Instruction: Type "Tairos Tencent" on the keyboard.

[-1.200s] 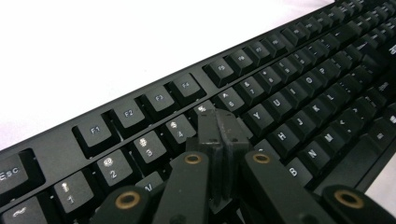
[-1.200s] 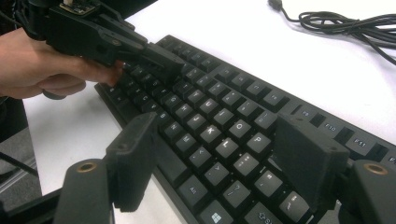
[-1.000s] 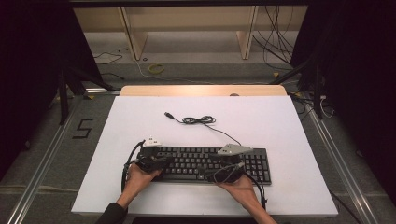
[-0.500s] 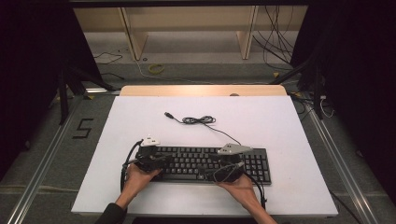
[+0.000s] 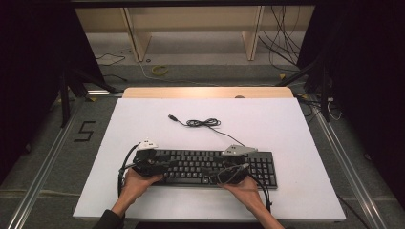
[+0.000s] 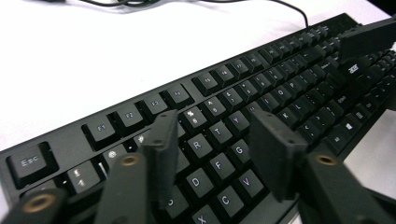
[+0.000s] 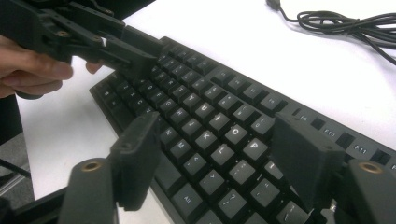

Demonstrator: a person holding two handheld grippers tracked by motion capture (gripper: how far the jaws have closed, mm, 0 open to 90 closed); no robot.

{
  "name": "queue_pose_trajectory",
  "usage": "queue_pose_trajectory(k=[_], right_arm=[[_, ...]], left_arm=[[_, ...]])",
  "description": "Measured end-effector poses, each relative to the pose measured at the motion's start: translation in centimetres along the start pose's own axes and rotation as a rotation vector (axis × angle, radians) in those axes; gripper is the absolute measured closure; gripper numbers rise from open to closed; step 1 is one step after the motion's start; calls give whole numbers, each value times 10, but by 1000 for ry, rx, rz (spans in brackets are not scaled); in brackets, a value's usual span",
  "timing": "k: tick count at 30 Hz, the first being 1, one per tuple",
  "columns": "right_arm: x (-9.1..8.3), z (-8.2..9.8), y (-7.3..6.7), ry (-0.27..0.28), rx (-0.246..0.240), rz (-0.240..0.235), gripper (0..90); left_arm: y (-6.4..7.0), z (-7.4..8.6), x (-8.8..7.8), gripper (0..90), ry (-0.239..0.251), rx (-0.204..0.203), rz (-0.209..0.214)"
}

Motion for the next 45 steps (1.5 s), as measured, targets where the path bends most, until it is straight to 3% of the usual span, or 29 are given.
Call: queue_pose_trajectory(k=[5, 15, 25, 45], right_arm=[[1, -4, 3, 0, 11, 5, 444], [14, -11, 6, -33, 11, 16, 703], [30, -11, 9, -83, -13, 56, 887], [50, -9, 10, -150, -24, 94, 900]], left_arm=[[-1, 2, -8, 434, 31, -22, 15], [-1, 8, -23, 346, 97, -12, 37], [-5, 17, -31, 316, 109, -33, 33], [-7, 26, -38, 280, 112, -23, 23]])
Point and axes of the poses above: each handheld gripper's, and its own axes: x roughly forward along the jaws, z roughly out of its underside, y roughly to its right, the point moved 1 cm from there along x, roughly forward along the jaws, and after that the axes turned 4 degrees about -z, right-handed, at the moved point
